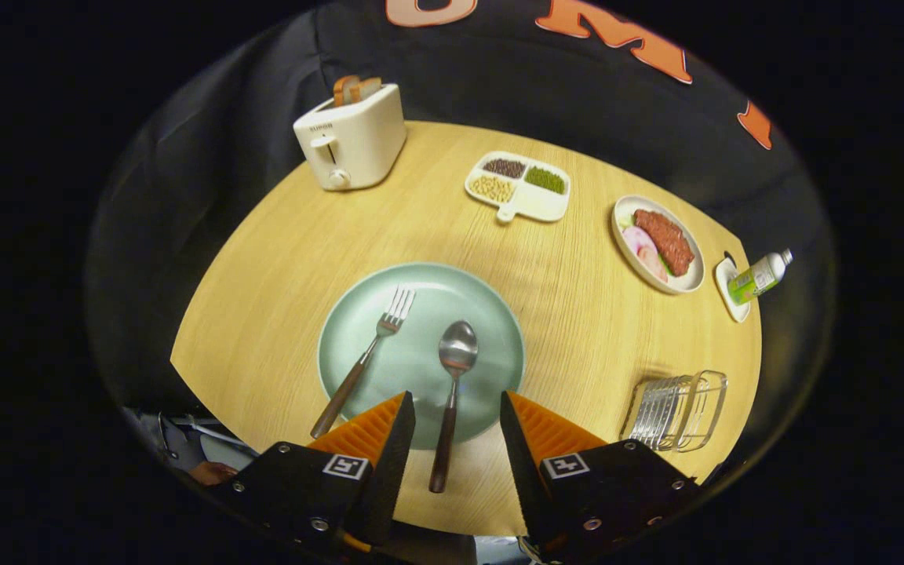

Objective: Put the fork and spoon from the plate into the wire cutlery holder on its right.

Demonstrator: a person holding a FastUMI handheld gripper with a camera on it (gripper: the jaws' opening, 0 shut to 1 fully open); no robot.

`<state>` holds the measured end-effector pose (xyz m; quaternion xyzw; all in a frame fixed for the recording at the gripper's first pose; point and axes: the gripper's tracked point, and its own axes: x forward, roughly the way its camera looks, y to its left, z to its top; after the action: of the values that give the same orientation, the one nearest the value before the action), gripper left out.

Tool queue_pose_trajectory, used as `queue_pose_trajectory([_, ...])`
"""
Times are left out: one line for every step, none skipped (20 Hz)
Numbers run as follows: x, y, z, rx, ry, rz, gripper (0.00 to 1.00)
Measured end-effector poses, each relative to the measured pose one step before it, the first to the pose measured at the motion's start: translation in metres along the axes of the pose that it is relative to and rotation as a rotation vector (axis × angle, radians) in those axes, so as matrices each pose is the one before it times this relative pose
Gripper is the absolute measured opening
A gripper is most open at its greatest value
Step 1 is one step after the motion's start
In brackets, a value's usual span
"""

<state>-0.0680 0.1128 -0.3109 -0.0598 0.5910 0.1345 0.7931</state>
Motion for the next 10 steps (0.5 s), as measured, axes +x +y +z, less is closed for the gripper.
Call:
queue_pose_trajectory([0.00670, 0.00007, -0.00644, -0.00247, 0.03646, -0.00354, 0.64])
queue_pose_trajectory([0.00533, 0.00213, -0.00376, -0.00022, 0.02929, 0.00217, 0.62])
queue_pose_trajectory([0.00567, 0.00090, -0.00245, 0.00169, 0.02996, 0.00028, 0.60])
queue_pose_trajectory([0.00586, 0.00034, -0.00262, 0.00592, 0.02946, -0.00154, 0.59])
queue_pose_trajectory([0.00670, -0.00117, -0.00152, 0.00459, 0.02741, -0.00339, 0.58])
queue_pose_trajectory([0.00570, 0.00071, -0.00278, 0.00863, 0.02873, 0.00048, 0.56])
queue_pose_trajectory([0.00574, 0.00061, -0.00220, 0.01180, 0.02874, 0.00153, 0.53])
queue_pose_trajectory([0.00610, 0.00092, -0.00222, 0.01257, 0.02912, 0.00374, 0.51])
queue_pose_trajectory([0.00433, -0.00078, -0.00110, 0.01641, 0.02391, -0.00164, 0.48])
queue_pose_trajectory([0.00523, 0.00230, -0.00039, 0.01455, 0.01799, 0.00343, 0.44])
